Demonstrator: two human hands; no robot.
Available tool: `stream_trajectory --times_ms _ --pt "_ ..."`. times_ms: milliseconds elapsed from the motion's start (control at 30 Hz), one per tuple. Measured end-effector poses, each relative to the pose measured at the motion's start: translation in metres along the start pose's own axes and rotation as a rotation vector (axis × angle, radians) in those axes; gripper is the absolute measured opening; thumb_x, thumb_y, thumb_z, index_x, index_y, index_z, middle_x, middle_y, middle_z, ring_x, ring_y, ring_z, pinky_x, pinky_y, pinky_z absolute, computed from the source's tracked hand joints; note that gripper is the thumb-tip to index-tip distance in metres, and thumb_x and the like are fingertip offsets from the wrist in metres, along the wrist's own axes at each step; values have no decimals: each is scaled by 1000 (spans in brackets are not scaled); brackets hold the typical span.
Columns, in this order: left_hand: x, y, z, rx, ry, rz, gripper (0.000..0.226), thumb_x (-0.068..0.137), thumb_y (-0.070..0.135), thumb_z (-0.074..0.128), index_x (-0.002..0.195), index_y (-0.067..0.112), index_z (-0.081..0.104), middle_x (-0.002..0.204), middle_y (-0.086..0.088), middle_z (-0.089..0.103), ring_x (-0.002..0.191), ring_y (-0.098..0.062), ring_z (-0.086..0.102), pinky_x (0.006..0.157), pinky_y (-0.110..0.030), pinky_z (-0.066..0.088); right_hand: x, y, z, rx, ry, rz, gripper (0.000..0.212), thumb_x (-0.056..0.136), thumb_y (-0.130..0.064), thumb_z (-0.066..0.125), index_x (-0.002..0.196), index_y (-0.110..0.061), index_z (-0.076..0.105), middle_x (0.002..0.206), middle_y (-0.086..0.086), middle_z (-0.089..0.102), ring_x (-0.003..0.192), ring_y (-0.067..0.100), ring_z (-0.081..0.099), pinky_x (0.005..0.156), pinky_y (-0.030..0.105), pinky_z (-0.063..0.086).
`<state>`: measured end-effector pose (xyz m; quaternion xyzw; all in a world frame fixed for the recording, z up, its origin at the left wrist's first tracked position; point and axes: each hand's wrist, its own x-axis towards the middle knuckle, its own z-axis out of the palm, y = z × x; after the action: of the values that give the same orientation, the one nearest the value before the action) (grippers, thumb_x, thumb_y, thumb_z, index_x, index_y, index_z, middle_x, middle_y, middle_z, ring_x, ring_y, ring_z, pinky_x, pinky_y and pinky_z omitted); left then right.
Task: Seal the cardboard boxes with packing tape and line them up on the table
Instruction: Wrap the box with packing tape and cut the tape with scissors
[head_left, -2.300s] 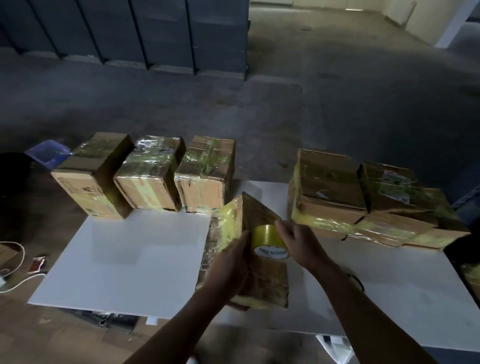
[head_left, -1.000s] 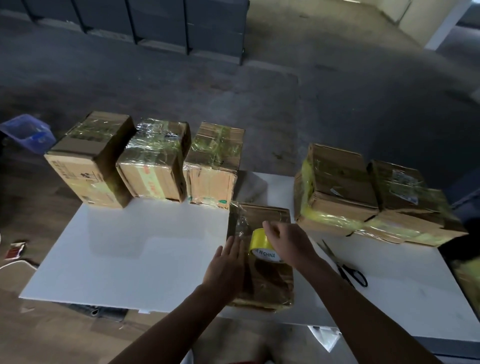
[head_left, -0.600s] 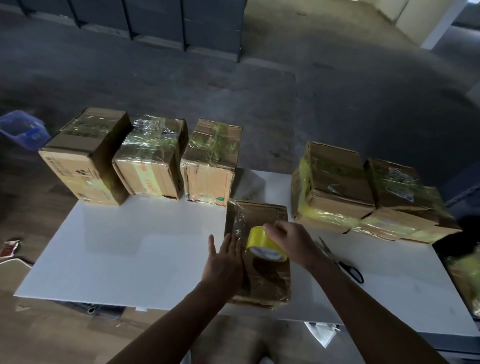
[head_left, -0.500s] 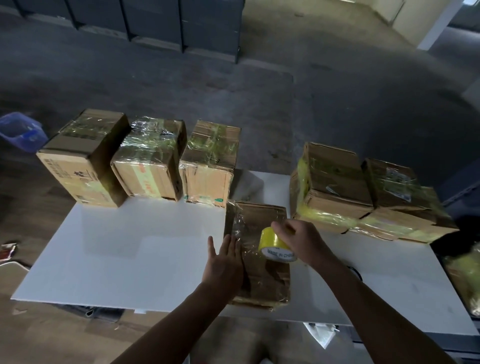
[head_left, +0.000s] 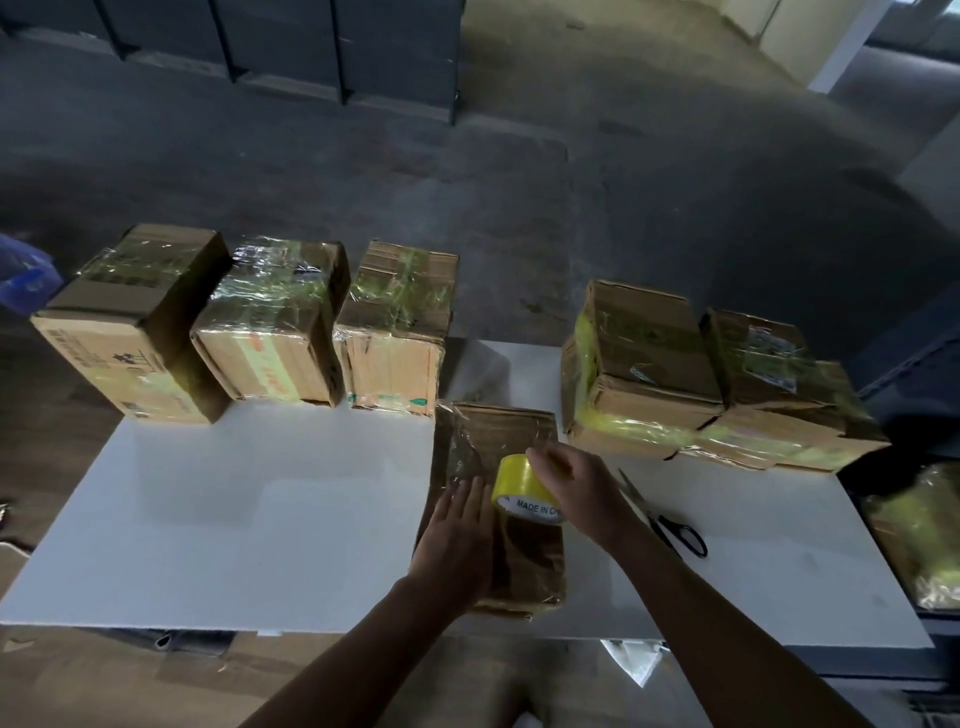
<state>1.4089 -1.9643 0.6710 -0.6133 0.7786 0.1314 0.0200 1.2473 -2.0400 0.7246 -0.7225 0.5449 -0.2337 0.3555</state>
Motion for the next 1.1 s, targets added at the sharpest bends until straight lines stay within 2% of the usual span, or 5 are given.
stream_trajectory --times_ms 133,333,567,833,1100 --pt "-1 0 3 -6 4 -2 65 102 31 35 153 6 3 161 -16 2 149 -31 -1 122 -44 5 -1 3 -10 -11 -23 -1 42 94 -37 57 69 -3 57 58 1 49 51 7 44 50 18 35" --pt "2 -1 0 -7 -6 -6 66 102 29 36 153 5 1 161 -14 1 149 -29 -1 121 -41 3 9 20 -45 -234 111 -119 47 89 -37 62 52 -22 38 46 -8 32 42 7 29 48 29 34" --pt "17 22 -12 -128 87 48 61 101 16 32 153 8 3 162 -11 2 149 -24 1 122 -36 4 11 15 -38 -353 121 -127 39 91 -30 62 60 -10 51 48 -5 38 46 17 41 52 23 29" --pt "21 43 10 -215 87 -9 77 93 54 13 153 6 8 161 -11 6 149 -23 0 121 -41 2 -3 38 -48 -9 40 14 44 95 -36 55 58 -16 41 54 -5 34 52 8 36 55 29 32" --pt "24 49 8 -105 -19 -40 93 79 63 -12 153 7 1 161 -10 -6 148 -22 -10 121 -43 -1 -15 68 -65 -211 79 -48 48 90 -32 60 53 -8 41 48 2 31 49 17 35 50 30 33"
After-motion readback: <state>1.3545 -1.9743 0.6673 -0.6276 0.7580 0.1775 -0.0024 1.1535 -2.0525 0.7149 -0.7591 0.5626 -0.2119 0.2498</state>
